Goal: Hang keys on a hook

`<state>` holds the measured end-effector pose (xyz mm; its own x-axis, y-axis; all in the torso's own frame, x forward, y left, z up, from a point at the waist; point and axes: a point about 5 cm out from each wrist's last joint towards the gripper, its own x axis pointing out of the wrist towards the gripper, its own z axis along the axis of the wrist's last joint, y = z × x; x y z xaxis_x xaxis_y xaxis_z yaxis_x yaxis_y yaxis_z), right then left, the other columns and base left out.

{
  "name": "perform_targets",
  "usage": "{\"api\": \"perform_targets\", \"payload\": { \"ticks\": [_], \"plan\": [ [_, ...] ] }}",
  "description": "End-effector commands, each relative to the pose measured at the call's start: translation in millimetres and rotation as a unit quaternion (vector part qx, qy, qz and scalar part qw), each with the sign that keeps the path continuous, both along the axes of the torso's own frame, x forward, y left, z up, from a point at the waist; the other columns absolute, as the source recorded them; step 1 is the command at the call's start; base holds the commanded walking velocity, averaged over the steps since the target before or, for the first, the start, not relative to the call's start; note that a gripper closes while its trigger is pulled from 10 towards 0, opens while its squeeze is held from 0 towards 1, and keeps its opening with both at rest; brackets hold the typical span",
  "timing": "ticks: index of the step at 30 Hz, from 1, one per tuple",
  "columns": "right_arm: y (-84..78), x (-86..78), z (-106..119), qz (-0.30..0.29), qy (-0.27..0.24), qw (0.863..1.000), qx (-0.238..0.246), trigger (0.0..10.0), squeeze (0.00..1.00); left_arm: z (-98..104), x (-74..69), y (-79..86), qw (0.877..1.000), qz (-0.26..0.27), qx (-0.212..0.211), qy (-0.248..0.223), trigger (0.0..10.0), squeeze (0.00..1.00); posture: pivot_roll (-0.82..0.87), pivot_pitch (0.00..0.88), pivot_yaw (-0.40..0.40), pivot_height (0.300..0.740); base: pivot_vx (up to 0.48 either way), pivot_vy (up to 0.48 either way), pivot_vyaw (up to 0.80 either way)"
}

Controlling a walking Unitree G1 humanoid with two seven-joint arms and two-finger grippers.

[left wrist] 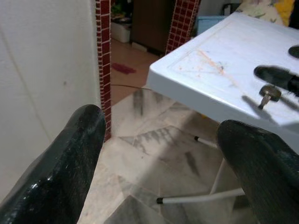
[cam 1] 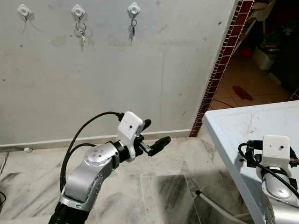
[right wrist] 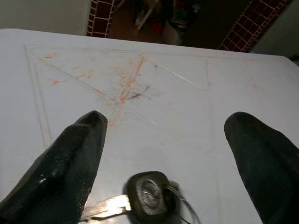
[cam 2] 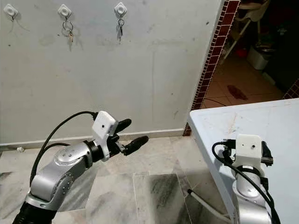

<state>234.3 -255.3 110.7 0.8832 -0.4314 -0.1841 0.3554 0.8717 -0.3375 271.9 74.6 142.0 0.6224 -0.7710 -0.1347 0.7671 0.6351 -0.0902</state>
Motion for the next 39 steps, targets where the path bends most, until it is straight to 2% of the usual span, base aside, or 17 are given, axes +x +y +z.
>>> {"api": "perform_targets", "payload": {
  "ticks": [1,12,15,39],
  "plan": [
    [7.3,5.0,11,0.017,-0.027,0.999,0.003,10.0,0.0,2,1.3,-1.5,1.0,-0.002,0.003,-0.009,10.0,0.0,0.05,0.0,-0.018,0.74,0.0,0.0,0.0],
    [23.1,9.4,8,0.04,-0.029,0.999,0.022,10.0,0.0,3,1.2,-3.0,1.0,-0.007,-0.012,0.003,10.0,0.0,0.05,0.0,-0.017,0.74,0.0,0.0,-0.12],
    [22.9,10.0,8,0.04,-0.03,0.998,0.022,10.0,0.0,0,0.6,-3.5,1.0,-0.006,-0.011,0.013,10.0,0.0,0.05,0.0,-0.017,0.74,0.0,0.0,-0.8],
    [23.2,10.5,8,0.045,-0.028,0.998,0.022,10.0,0.0,0,0.3,-4.3,1.0,-0.015,-0.018,0.016,10.0,0.0,0.04,0.0,-0.02,0.74,0.0,0.0,0.0]
  ]
}}
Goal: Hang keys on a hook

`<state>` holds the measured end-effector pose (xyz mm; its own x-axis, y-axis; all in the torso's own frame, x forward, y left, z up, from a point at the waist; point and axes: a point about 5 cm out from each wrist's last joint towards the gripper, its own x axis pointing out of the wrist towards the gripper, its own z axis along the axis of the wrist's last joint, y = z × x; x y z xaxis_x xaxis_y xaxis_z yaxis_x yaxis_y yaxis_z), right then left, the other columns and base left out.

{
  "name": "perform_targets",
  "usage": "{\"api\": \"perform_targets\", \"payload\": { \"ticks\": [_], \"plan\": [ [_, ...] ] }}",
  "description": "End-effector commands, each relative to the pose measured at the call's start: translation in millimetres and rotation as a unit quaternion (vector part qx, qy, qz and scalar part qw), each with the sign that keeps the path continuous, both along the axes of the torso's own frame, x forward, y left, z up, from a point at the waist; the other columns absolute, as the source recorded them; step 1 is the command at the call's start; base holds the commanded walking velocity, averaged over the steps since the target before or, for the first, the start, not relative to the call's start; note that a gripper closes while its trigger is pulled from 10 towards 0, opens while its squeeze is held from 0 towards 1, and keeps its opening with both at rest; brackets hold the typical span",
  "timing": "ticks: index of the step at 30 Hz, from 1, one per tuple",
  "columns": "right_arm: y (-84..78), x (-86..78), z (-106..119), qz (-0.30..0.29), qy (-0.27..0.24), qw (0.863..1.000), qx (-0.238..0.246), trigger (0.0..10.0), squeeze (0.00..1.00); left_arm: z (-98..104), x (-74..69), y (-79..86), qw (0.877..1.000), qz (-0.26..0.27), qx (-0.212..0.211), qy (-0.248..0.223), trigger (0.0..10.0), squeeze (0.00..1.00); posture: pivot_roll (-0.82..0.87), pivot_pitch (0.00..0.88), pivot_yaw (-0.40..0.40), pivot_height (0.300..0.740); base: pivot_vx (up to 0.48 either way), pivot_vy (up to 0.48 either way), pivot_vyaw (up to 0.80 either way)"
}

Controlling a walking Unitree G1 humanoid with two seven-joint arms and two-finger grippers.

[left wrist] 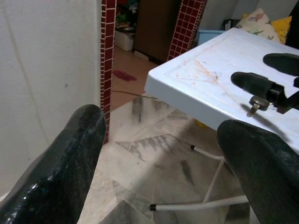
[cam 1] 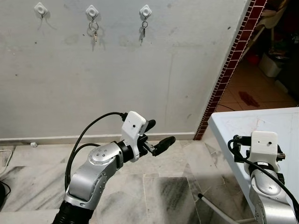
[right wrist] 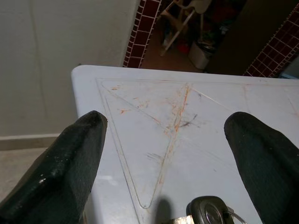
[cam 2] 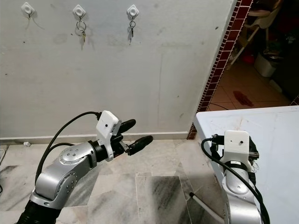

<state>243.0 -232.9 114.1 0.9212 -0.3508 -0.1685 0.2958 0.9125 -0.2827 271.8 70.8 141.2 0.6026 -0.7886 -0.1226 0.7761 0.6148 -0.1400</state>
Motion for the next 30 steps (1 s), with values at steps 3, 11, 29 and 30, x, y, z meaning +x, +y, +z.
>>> {"api": "perform_targets", "payload": {
  "ticks": [3,11,29,30],
  "plan": [
    [0.6,1.8,4.7,0.005,-0.009,1.0,-0.001,10.0,0.0,1.4,0.4,-0.5,1.0,-0.006,0.002,0.0,10.0,0.0,0.04,0.0,-0.02,0.74,0.0,-0.292,0.0],
    [-2.7,1.2,5.5,0.002,-0.009,1.0,-0.005,10.0,0.0,1.7,0.6,-0.4,1.0,-0.006,0.002,-0.004,10.0,0.0,0.04,0.0,-0.02,0.74,0.0,-0.04,0.0],
    [-4.4,2.0,6.2,0.003,-0.009,1.0,-0.006,10.0,0.0,-1.7,5.0,4.3,1.0,0.025,0.009,0.001,10.0,0.0,0.04,0.0,-0.024,0.74,0.0,0.0,0.0],
    [-4.6,2.1,6.2,0.003,-0.009,1.0,-0.006,10.0,0.0,-1.4,4.8,3.4,1.0,0.024,0.008,0.001,10.0,0.0,0.04,0.0,-0.024,0.74,0.0,0.0,0.0]
  ]
}}
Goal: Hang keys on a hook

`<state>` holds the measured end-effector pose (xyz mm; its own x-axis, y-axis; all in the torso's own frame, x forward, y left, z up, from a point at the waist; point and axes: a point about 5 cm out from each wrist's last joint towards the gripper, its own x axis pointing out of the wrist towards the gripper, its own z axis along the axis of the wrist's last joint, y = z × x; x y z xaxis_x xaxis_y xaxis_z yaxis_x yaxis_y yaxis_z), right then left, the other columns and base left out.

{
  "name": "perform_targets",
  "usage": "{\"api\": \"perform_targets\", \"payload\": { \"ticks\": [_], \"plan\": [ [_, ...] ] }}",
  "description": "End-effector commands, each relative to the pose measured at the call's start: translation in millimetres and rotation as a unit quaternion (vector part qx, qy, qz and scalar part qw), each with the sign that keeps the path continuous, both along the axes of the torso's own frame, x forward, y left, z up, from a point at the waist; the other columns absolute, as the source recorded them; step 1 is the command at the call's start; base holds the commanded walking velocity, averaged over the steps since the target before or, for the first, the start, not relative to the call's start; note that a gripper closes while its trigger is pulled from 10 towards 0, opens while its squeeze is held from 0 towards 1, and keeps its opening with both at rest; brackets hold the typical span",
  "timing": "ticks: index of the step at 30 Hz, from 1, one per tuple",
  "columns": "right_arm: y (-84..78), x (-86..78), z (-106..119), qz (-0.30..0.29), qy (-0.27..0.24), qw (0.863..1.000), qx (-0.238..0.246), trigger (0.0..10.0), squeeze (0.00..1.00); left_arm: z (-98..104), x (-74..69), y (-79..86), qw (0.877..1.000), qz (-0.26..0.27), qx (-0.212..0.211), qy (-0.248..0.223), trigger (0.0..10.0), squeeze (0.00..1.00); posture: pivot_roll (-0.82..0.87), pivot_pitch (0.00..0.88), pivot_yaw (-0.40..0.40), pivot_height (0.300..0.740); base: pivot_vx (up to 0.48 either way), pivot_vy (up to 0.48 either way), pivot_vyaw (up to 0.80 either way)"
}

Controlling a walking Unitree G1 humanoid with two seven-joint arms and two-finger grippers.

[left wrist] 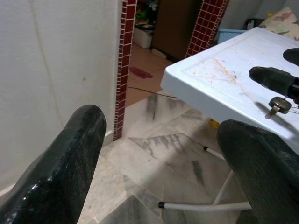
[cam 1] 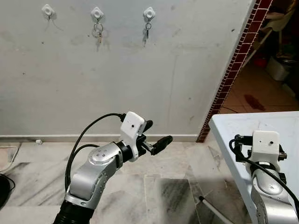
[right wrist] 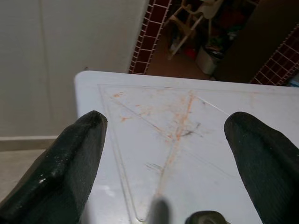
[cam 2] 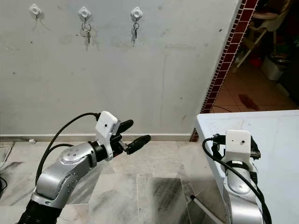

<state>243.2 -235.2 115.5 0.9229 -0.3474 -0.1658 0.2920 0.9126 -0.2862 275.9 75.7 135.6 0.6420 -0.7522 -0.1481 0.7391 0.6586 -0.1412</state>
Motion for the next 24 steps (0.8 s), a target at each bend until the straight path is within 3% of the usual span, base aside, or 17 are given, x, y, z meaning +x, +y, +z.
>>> {"api": "perform_targets", "payload": {
  "ticks": [1,20,24],
  "plan": [
    [-2.3,1.9,4.9,0.0,-0.008,1.0,-0.004,10.0,0.0,4.2,0.7,-1.9,1.0,-0.004,-0.002,-0.007,10.0,0.0,0.04,0.0,-0.024,0.74,0.0,0.0,0.0],
    [-2.7,2.0,5.0,0.0,-0.009,1.0,-0.004,10.0,0.0,3.9,1.0,-3.9,1.0,-0.007,0.0,-0.008,10.0,0.0,0.04,0.0,-0.024,0.74,-0.248,0.0,0.0],
    [-2.2,2.7,4.8,0.001,-0.009,1.0,-0.004,10.0,0.0,3.9,1.5,-3.5,1.0,-0.007,0.001,-0.009,10.0,0.0,0.04,0.0,-0.024,0.74,0.0,0.0,0.0]
  ]
}}
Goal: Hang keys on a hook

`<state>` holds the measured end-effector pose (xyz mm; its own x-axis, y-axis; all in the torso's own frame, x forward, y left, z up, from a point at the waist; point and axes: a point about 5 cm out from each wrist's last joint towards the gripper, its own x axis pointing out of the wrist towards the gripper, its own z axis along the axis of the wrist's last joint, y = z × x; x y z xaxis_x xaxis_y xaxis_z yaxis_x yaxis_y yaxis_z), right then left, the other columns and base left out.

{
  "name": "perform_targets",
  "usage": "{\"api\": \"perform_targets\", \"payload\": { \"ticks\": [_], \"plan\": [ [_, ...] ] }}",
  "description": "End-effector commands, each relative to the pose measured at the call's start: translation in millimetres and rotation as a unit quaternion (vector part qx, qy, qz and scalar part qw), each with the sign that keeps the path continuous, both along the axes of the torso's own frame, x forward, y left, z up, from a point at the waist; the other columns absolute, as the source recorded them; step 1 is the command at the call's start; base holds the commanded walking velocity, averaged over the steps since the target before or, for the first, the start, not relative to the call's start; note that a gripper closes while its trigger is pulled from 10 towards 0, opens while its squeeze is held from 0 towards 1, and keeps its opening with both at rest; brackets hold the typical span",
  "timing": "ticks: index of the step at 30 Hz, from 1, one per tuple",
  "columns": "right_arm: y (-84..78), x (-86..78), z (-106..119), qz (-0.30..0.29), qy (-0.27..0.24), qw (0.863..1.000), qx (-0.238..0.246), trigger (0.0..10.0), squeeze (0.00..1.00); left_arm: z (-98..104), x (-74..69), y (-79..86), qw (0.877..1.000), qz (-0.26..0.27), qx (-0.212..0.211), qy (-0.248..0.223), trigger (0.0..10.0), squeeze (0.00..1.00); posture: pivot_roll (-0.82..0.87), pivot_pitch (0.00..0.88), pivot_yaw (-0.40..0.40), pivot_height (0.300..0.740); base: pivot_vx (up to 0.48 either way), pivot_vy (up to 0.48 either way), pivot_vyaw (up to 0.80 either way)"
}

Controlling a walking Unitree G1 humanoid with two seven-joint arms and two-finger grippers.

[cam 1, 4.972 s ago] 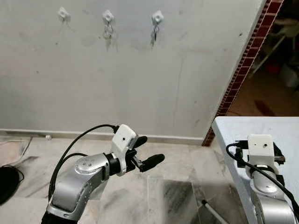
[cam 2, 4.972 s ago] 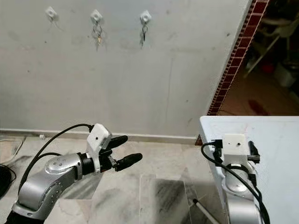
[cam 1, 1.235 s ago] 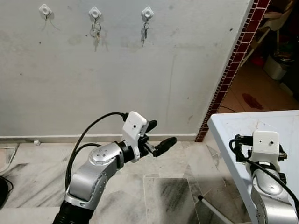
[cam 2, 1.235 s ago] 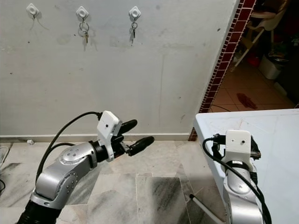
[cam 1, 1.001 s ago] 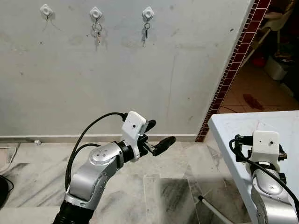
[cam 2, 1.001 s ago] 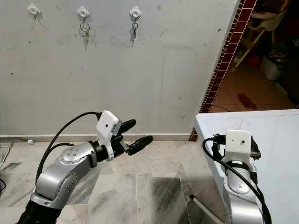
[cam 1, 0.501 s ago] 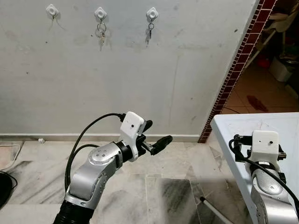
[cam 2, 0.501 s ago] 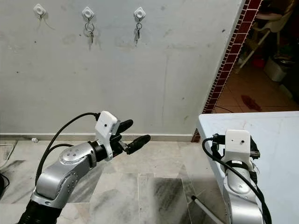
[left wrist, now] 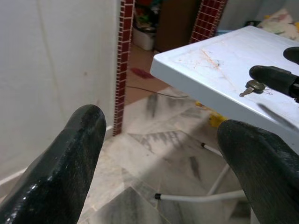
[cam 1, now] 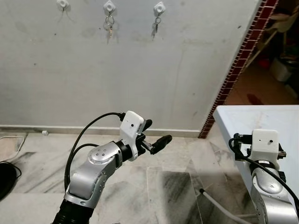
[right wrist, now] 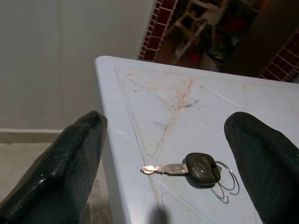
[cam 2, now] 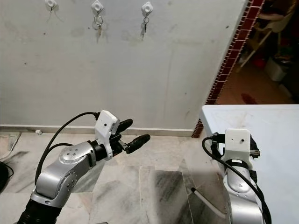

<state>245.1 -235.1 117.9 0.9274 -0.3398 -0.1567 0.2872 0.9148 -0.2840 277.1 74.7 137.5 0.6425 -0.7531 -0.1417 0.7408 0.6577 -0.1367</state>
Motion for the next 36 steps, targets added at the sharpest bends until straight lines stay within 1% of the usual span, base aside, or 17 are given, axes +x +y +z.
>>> {"api": "perform_targets", "payload": {
  "ticks": [1,11,14,17,19,22,25,31,33,36],
  "plan": [
    [-2.3,1.0,2,-0.003,-0.005,1.0,-0.003,10.0,0.0,2,0.4,-2.4,1.0,-0.006,0.002,-0.005,10.0,0.0,0.04,0.0,-0.024,0.74,0.0,0.0,0.0],
    [-0.8,3.0,2,-0.002,-0.008,1.0,-0.001,10.0,0.0,2,2.4,-1.4,1.0,-0.003,0.005,-0.008,10.0,0.0,0.05,0.0,-0.022,0.74,0.0,0.0,0.0],
    [-0.1,3.3,3,-0.001,-0.01,1.0,0.0,10.0,0.0,2,3.6,-0.3,1.0,0.003,0.002,-0.008,10.0,0.0,0.05,0.0,-0.021,0.74,0.0,0.0,0.0],
    [0.6,4.2,3,-0.002,-0.011,1.0,0.002,10.0,0.0,-1,7.7,4.2,1.0,0.023,0.013,-0.012,10.0,0.0,0.05,0.0,-0.022,0.74,0.0,0.0,0.0],
    [1.2,5.8,2,-0.005,-0.012,1.0,0.003,10.0,0.0,-5,12.1,9.4,0.999,0.046,0.019,-0.016,10.0,0.0,0.05,0.0,-0.022,0.74,0.0,0.0,-0.53],
    [2.3,10.9,2,-0.011,-0.014,1.0,0.009,10.0,0.0,-5,15.1,10.5,0.998,0.059,0.02,-0.02,10.0,0.0,0.05,0.0,-0.019,0.74,0.0,0.0,-0.71],
    [4.6,18.5,6,-0.014,-0.023,1.0,0.007,10.0,0.0,-3,15.4,8.0,0.998,0.056,0.019,-0.023,10.0,0.0,0.05,0.0,-0.012,0.74,0.0,0.0,-0.8],
    [4.5,24.2,9,-0.023,-0.031,0.999,0.006,10.0,0.0,-1,15.9,7.4,0.998,0.055,0.018,-0.029,10.0,0.0,0.06,0.0,-0.007,0.74,0.0,0.0,-0.79],
    [5.6,29.0,11,-0.026,-0.037,0.999,0.012,10.0,0.0,1,20.0,9.7,0.997,0.067,0.018,-0.036,10.0,0.0,0.06,0.0,0.0,0.74,0.0,0.0,-0.79],
    [8.0,32.7,12,-0.027,-0.041,0.999,0.019,10.0,0.0,1,24.0,11.4,0.996,0.082,0.018,-0.031,10.0,0.0,0.06,0.0,0.003,0.74,0.0,0.0,-0.79]
  ]
}}
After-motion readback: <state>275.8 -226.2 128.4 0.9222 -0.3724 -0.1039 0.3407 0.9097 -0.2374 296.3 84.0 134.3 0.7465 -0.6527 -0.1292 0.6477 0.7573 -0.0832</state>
